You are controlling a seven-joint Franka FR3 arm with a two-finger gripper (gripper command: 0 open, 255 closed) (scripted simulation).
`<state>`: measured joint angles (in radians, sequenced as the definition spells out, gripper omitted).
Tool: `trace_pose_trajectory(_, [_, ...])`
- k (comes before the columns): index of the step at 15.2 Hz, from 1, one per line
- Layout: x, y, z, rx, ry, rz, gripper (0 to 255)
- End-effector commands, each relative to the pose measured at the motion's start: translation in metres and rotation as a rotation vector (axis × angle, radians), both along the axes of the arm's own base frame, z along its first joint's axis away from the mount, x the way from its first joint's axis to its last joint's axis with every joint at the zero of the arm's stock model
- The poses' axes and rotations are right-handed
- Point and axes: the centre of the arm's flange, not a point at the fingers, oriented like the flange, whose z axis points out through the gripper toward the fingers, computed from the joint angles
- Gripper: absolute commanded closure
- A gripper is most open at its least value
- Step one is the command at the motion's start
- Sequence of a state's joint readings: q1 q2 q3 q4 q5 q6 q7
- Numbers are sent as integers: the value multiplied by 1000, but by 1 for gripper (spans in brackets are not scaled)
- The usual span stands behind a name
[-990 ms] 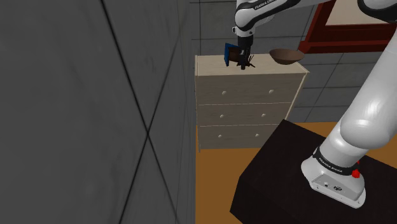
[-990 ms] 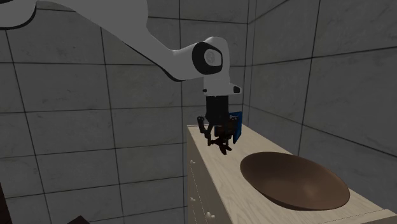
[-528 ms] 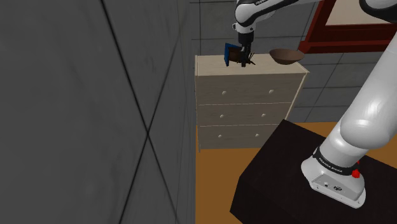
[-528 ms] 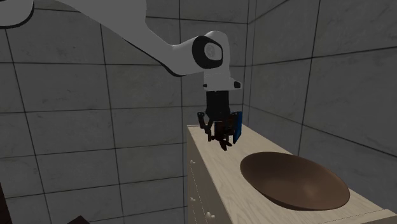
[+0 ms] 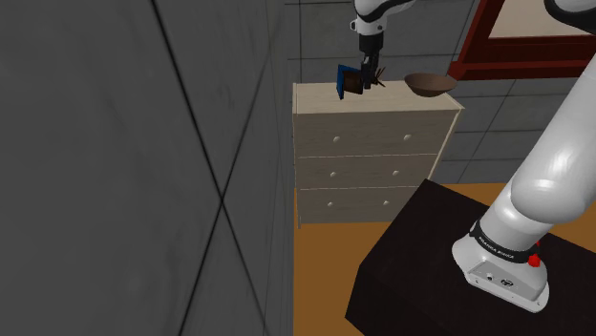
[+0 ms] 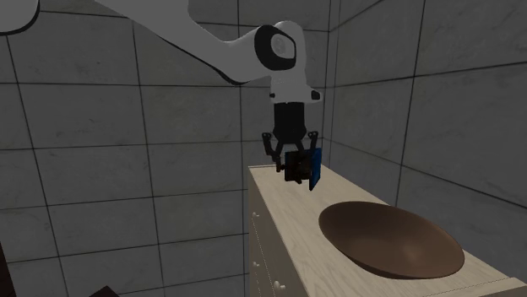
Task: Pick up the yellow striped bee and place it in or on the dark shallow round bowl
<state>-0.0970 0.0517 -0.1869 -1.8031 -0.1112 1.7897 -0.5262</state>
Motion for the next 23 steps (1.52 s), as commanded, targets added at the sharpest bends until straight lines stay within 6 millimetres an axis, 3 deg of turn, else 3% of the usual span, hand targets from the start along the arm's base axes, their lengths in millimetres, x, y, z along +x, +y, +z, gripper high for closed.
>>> trace_pose_trajectory(1, [-1,0,10,0,1,0,255])
trace_pose_trajectory(12, [-1,0,63,0,1,0,255])
trace_pose_trajectory(23, [-80,-122,63,0,1,0,255])
